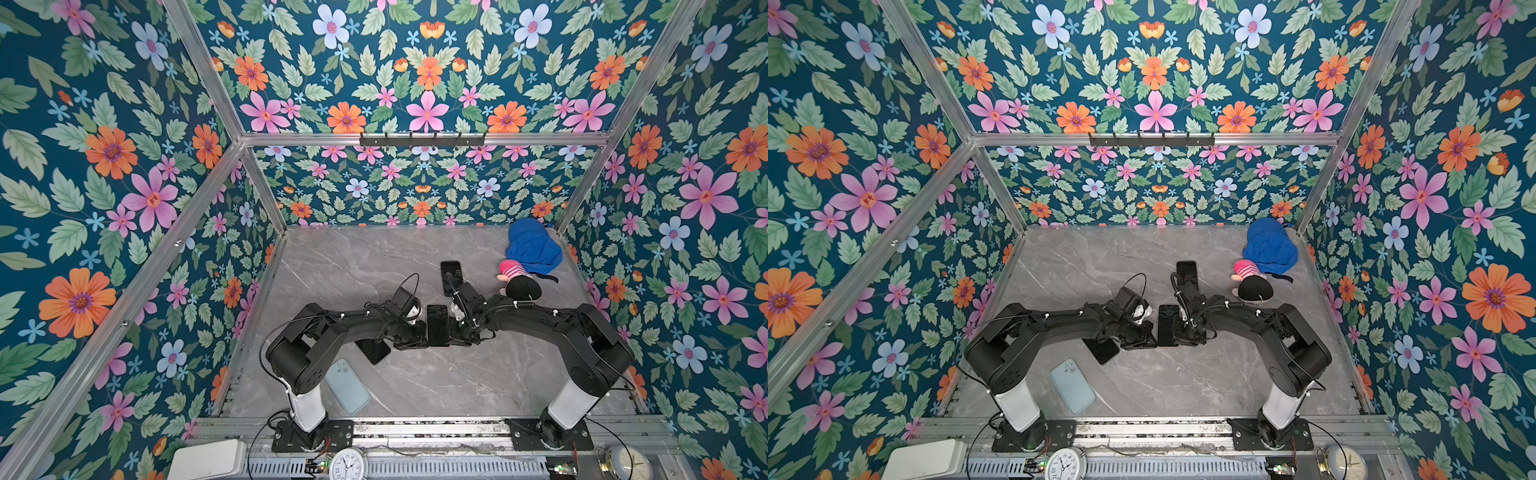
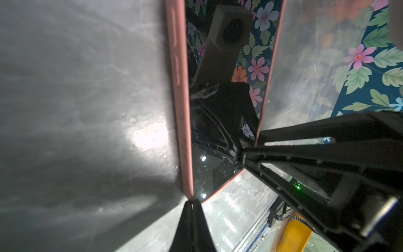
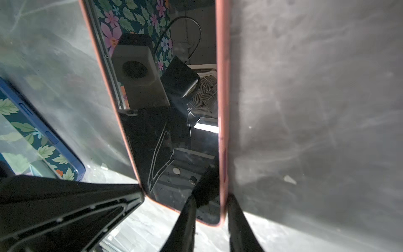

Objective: Put the phone into the phone case

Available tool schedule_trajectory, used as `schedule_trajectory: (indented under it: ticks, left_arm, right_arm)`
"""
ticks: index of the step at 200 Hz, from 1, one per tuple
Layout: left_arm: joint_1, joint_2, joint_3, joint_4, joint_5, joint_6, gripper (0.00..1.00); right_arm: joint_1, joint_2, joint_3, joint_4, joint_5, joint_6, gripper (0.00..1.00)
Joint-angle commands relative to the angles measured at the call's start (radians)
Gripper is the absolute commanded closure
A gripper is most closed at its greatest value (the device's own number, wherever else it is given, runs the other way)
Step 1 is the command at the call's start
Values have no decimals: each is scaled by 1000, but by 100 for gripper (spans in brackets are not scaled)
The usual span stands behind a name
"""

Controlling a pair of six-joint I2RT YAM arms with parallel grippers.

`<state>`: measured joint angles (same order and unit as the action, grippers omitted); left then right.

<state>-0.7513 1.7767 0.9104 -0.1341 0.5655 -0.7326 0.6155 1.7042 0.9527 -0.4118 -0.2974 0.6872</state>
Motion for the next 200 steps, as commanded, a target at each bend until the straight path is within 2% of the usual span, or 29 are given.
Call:
schedule_trajectory:
  ticks: [1, 12, 18, 22, 29, 49, 65, 98, 136, 168, 200]
  left_arm:
    - [2, -24, 14, -38, -71, 9, 83]
    - [15, -59, 10, -42, -93, 8, 75]
    - [27, -77, 3, -40, -101, 6, 69]
    - [37, -88, 0, -37, -104, 6, 65]
    - [54, -104, -4, -37, -115, 9, 58]
    - [108, -148, -24, -40, -128, 24, 47]
    - [143, -183, -54, -40, -126, 40, 36]
    - [191, -204, -97, -28, -93, 67, 27]
    - [213, -211, -136, 8, -60, 73, 26]
    - [219, -220, -151, 18, -53, 76, 26]
    - [227, -218, -146, 11, -46, 88, 26]
  right_arm:
    - [5, -34, 20, -67, 82, -6, 55]
    - [10, -31, 34, -72, 106, 17, 37]
    - [21, -19, 52, -77, 133, 38, 23]
    - [30, -7, 66, -87, 156, 53, 18]
    - [43, 18, 99, -108, 186, 73, 15]
    - [77, 90, 196, -187, 269, 87, 9]
    - [88, 138, 250, -228, 298, 94, 7]
    - [133, 213, 335, -287, 329, 94, 4]
    - [174, 286, 402, -361, 381, 87, 6]
    - [182, 329, 440, -412, 390, 87, 17]
    - [164, 304, 455, -401, 408, 38, 30]
